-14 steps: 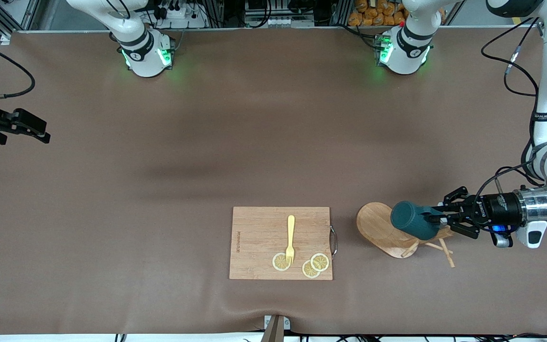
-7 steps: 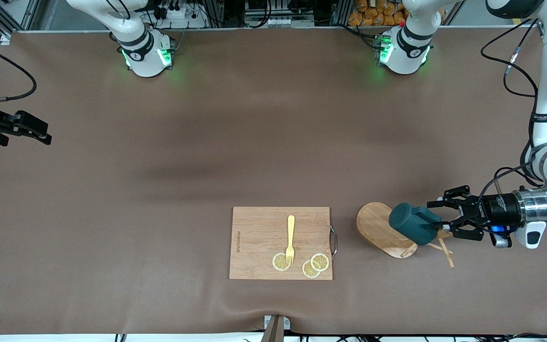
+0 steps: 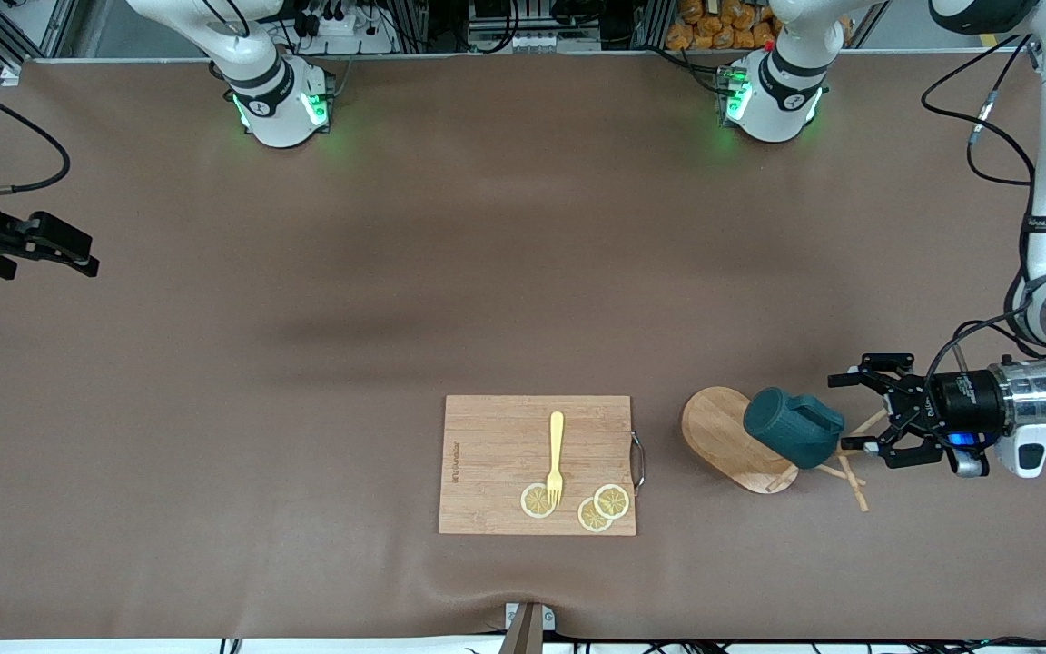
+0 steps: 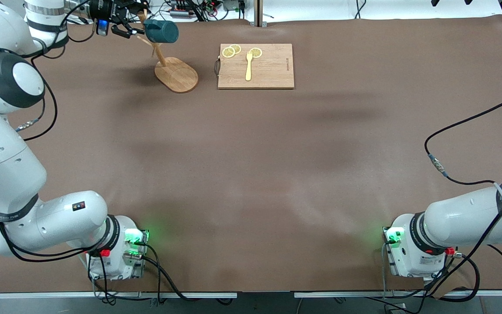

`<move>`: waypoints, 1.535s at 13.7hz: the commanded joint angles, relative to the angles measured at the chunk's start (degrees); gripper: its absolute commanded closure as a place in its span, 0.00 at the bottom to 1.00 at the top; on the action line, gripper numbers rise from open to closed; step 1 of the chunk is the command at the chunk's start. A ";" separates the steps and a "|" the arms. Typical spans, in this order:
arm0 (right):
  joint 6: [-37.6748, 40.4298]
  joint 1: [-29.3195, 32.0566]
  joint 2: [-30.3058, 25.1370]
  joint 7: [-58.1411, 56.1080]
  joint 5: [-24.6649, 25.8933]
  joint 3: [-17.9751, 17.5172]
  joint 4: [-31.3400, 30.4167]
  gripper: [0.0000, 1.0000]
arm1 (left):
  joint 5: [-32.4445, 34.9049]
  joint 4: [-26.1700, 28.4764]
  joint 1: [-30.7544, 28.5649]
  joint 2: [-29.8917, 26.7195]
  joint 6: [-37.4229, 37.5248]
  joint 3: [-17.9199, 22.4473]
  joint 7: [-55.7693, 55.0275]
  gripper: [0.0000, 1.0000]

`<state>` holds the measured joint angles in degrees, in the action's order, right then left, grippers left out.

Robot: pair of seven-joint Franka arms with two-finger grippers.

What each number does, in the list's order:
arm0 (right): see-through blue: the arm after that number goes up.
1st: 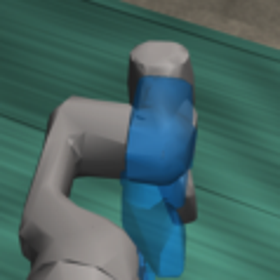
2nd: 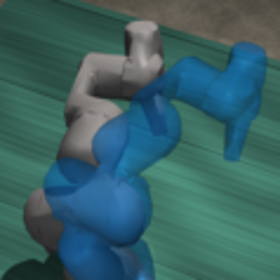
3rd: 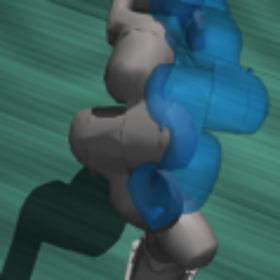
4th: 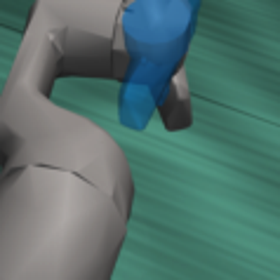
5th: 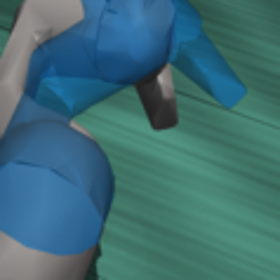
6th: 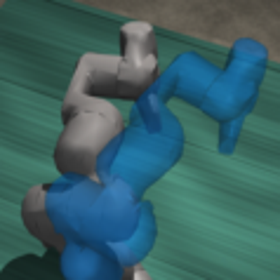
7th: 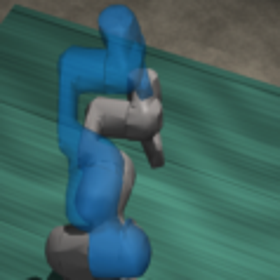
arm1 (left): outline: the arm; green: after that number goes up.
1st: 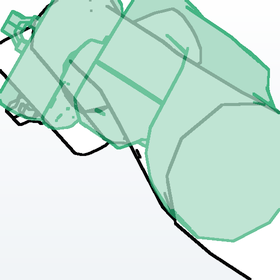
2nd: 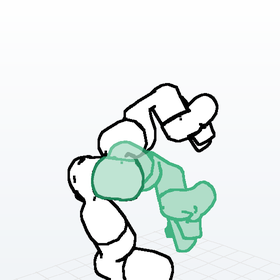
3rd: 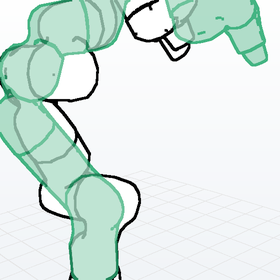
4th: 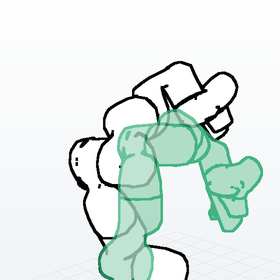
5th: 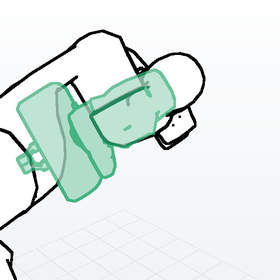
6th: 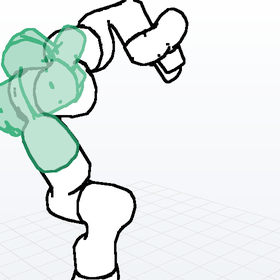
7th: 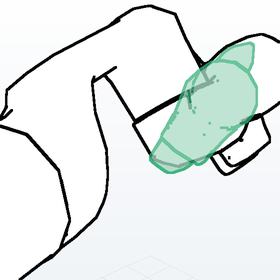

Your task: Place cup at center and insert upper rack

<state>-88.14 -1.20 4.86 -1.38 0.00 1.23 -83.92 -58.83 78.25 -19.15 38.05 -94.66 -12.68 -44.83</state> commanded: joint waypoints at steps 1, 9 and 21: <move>-0.19 -0.20 -0.29 0.77 0.18 -0.09 -0.28 0.00 | 2.40 0.59 -0.27 -4.02 0.70 -0.07 -2.28 0.00; 0.25 1.02 -1.34 0.24 0.00 -0.09 -0.19 0.00 | 20.23 0.76 0.43 -16.15 2.10 -3.23 -3.42 0.00; 2.54 1.55 -3.80 0.24 -0.53 -0.52 0.25 0.00 | 47.30 1.20 0.34 -29.60 10.71 -10.79 13.17 0.00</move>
<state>-86.06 -0.60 1.98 -1.38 -0.04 1.42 -83.39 -15.02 77.77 -18.48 11.36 -85.39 -23.00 -35.17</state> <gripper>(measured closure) 0.000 0.000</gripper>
